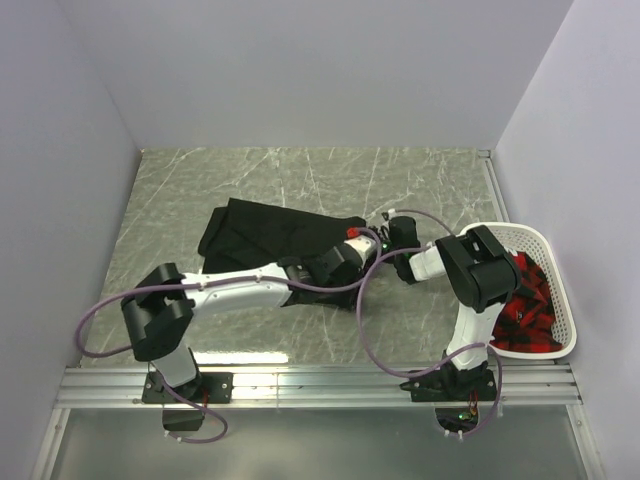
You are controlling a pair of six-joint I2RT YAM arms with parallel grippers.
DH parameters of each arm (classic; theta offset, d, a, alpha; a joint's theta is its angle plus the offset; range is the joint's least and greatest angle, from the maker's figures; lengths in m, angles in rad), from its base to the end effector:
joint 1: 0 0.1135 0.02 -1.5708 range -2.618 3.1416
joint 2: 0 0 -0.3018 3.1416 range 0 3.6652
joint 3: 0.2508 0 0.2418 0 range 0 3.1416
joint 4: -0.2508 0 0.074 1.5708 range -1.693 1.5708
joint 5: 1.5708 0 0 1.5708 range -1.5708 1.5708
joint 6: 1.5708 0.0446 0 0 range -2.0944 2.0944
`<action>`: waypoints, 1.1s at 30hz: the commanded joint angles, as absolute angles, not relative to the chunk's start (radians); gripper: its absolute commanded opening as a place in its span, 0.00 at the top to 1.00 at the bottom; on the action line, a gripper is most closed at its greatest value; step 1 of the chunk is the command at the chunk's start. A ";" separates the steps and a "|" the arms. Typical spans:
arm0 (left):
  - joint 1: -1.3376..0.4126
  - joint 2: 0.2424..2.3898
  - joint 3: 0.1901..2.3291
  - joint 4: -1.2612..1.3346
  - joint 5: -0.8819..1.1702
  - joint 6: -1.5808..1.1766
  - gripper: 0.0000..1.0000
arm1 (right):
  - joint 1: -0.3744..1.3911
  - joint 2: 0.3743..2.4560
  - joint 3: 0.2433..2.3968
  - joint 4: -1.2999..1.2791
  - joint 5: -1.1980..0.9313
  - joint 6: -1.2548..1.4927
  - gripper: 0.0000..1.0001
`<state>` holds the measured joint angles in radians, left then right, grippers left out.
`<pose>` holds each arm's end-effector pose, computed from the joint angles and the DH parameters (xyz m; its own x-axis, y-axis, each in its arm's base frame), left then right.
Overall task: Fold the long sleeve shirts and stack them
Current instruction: Fold the shirt
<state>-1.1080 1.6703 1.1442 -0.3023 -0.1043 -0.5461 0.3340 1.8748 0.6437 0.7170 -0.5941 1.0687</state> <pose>0.1661 -0.3225 0.2609 -0.7270 0.3001 -0.6176 0.5628 0.7757 -0.2856 0.3145 0.1356 0.1460 -0.8653 0.4686 -0.1778 0.0549 0.4412 0.8957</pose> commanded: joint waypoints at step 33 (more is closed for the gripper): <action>-0.252 1.362 0.716 -0.158 0.208 -0.914 0.35 | 0.311 1.970 1.842 -0.972 -0.110 -0.129 1.00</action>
